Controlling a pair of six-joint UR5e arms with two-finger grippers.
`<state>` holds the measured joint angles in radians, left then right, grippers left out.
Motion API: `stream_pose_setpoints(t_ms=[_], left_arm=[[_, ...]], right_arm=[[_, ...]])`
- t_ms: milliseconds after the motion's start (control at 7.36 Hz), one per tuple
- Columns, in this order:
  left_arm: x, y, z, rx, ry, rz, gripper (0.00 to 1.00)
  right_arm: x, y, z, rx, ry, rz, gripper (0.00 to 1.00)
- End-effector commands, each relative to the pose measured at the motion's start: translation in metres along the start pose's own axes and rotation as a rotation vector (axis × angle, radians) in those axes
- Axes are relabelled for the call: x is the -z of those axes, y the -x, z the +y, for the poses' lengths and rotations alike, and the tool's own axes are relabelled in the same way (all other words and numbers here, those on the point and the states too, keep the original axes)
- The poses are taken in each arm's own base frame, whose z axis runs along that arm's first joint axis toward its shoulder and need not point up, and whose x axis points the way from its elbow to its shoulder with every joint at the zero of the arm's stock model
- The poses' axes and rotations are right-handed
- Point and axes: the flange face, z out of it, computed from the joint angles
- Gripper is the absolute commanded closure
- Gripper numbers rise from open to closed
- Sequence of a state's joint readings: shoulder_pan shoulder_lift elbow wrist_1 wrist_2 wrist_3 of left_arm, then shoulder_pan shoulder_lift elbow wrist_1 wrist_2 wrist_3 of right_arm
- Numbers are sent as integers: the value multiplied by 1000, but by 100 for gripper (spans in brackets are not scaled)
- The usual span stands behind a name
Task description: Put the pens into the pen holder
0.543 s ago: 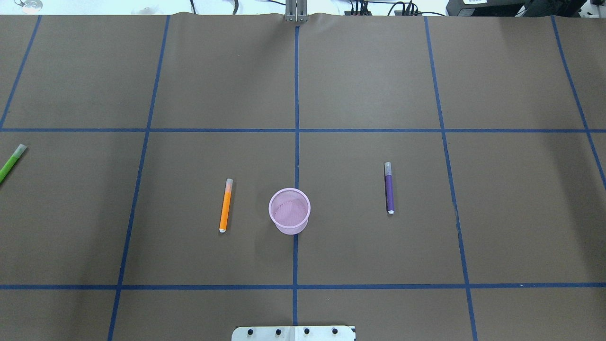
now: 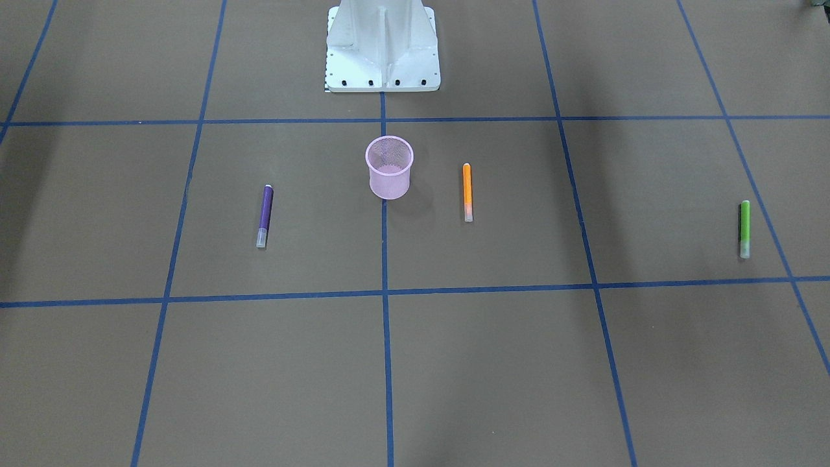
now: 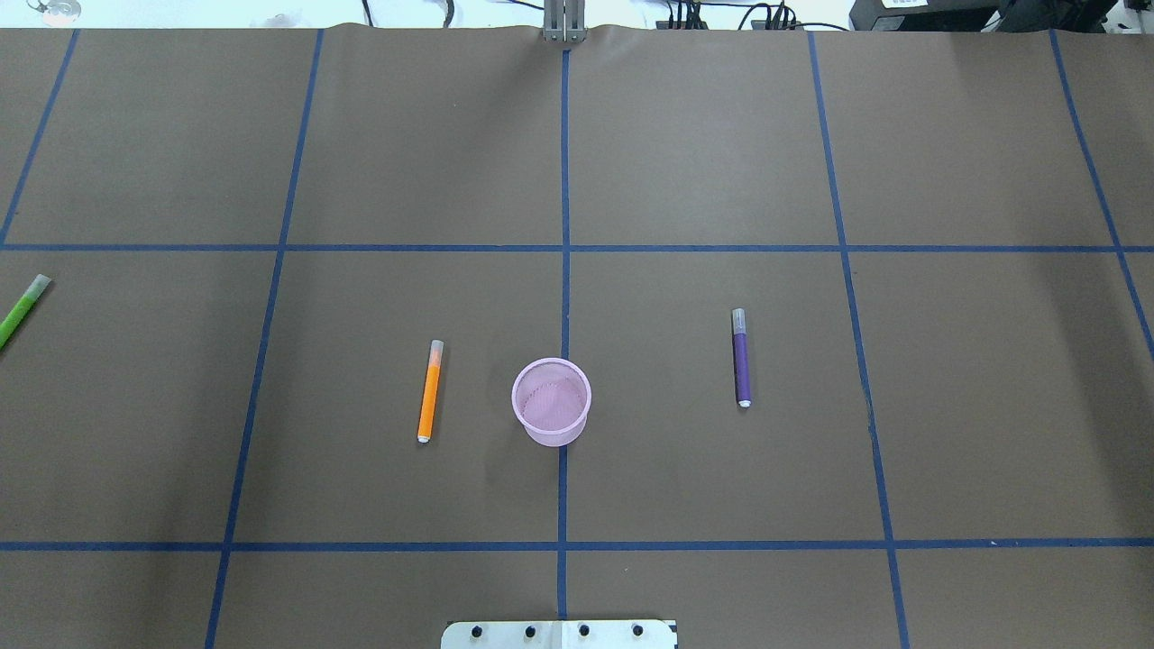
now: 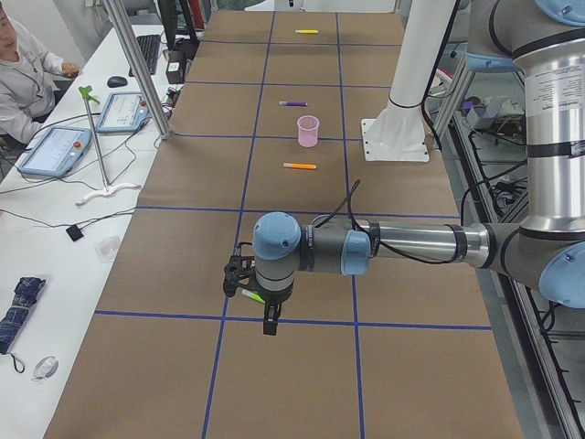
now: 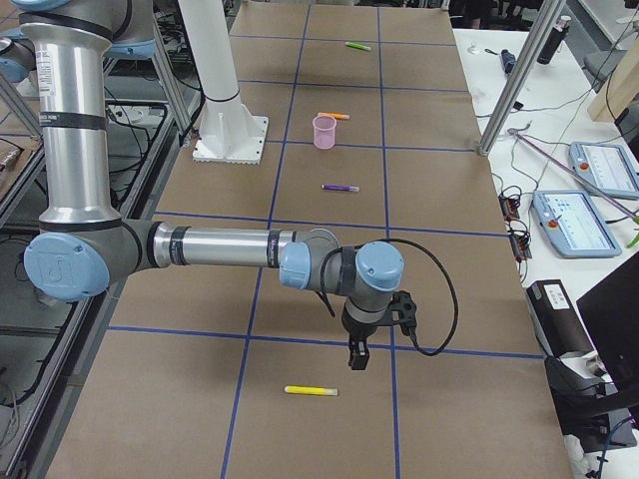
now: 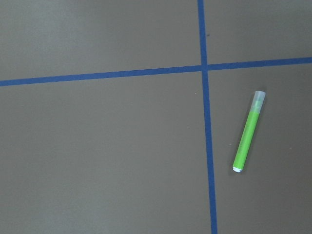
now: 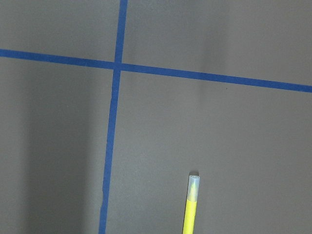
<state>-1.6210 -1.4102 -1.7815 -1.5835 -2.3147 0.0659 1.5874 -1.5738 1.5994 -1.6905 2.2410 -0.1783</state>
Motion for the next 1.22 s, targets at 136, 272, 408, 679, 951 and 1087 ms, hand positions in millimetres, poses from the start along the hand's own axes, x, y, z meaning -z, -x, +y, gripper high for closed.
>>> stream_pose_setpoints(t_ms=[136, 272, 408, 679, 951, 1087], left_arm=[[11, -13, -5, -34, -39, 1, 0], [17, -17, -11, -65, -80, -1, 0], [22, -22, -15, -113, -134, -4, 0], [28, -26, -33, -227, -260, -22, 0], [27, -25, -49, -244, -271, -13, 0], [28, -26, -49, -251, -275, -12, 0]], right_arm=[[28, 23, -1, 46, -56, 13, 0], [47, 37, -6, 72, -94, 21, 0], [63, 49, -8, 95, -126, 25, 0], [72, 59, -14, 135, -175, 3, 0], [29, 32, 6, 174, -221, -26, 0], [-8, 4, 12, 157, -216, -35, 0]])
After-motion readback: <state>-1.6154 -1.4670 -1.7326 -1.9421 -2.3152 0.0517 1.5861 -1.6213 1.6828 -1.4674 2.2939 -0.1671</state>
